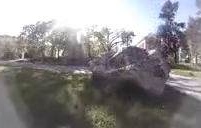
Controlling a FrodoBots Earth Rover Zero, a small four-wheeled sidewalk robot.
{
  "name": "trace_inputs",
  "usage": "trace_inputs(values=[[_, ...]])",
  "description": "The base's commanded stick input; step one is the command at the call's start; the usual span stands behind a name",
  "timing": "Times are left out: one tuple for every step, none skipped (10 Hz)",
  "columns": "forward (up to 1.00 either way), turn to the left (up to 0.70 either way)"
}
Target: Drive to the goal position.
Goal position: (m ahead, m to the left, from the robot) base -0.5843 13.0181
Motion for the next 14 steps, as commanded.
trace_inputs(values=[[0.44, 0.44], [0.44, 0.44], [0.44, 0.44], [0.44, 0.44], [0.44, 0.44], [0.44, 0.44], [0.44, 0.44], [0.44, 0.44], [0.44, 0.44], [0.44, 0.44], [0.43, 0.43], [0.43, 0.43], [0.43, 0.43], [0.43, 0.43]])
